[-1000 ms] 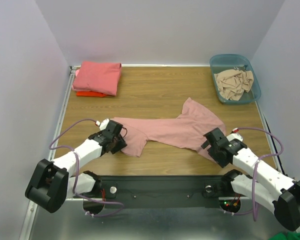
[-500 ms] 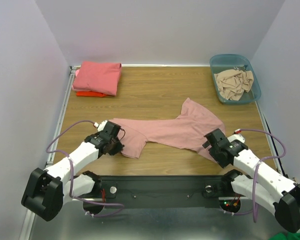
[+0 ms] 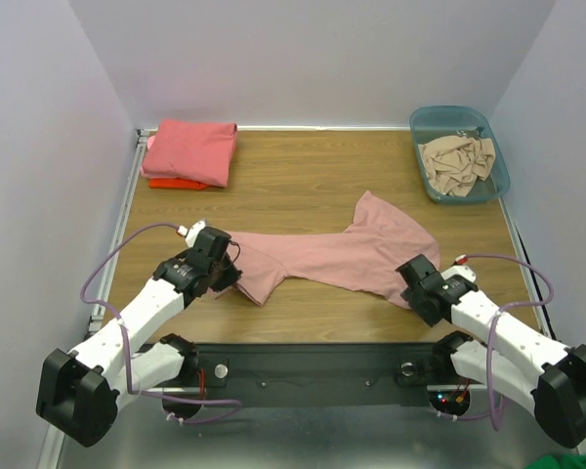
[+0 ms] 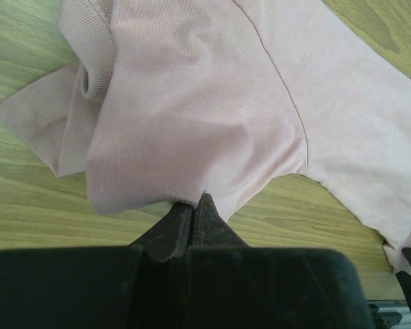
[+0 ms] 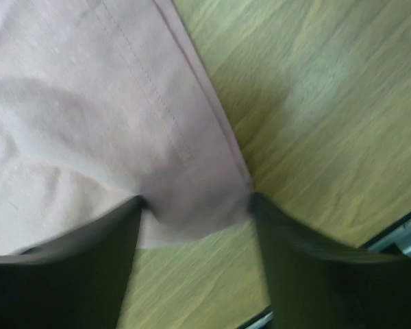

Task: Fold and stack the t-shirts
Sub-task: Flatten the tshirt out

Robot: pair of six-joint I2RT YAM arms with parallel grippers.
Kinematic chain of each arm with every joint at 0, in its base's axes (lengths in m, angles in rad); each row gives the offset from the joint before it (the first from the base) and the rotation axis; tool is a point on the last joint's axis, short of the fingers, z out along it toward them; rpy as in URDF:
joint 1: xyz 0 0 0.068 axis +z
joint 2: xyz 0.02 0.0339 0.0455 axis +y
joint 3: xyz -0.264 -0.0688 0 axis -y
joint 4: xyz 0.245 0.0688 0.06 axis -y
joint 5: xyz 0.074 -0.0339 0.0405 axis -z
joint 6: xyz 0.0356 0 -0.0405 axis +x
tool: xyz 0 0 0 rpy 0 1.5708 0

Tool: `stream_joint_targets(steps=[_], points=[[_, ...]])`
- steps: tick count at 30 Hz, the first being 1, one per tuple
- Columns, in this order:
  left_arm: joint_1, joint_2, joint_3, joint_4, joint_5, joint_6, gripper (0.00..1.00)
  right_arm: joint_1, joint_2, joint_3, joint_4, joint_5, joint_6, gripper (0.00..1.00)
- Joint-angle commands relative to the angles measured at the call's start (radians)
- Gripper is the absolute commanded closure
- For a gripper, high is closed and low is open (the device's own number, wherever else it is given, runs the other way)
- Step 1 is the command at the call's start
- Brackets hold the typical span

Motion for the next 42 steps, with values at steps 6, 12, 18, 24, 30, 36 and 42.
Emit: stream_joint_targets(steps=[6,12,18,24,30,36,42], points=[[-0.001,-0.017,0.07,-0.019,-0.051,0.01,1.0,-0.005,-0.017,-0.054,0.146,0.035,-0.011,0.74],[-0.001,-0.027,0.152,-0.038,-0.092,0.016,1.0,-0.005,-0.093,0.081,0.149,0.116,-0.123,1.0],[-0.001,-0.072,0.37,-0.078,-0.198,0.046,1.0,-0.005,-0.195,0.329,0.149,0.219,-0.272,0.99],[-0.001,-0.143,0.594,-0.037,-0.281,0.14,1.0,-0.005,-0.234,0.556,0.151,0.26,-0.404,1.0],[-0.001,-0.197,0.809,0.009,-0.284,0.241,1.0,-0.004,-0.251,0.808,0.152,0.137,-0.52,1.0],[-0.001,-0.238,1.033,0.0,-0.225,0.329,1.0,-0.005,-0.287,1.017,0.158,-0.035,-0.576,1.0],[-0.001,-0.284,1.232,-0.02,-0.159,0.347,1.0,-0.005,-0.329,1.142,0.158,-0.183,-0.58,1.0]])
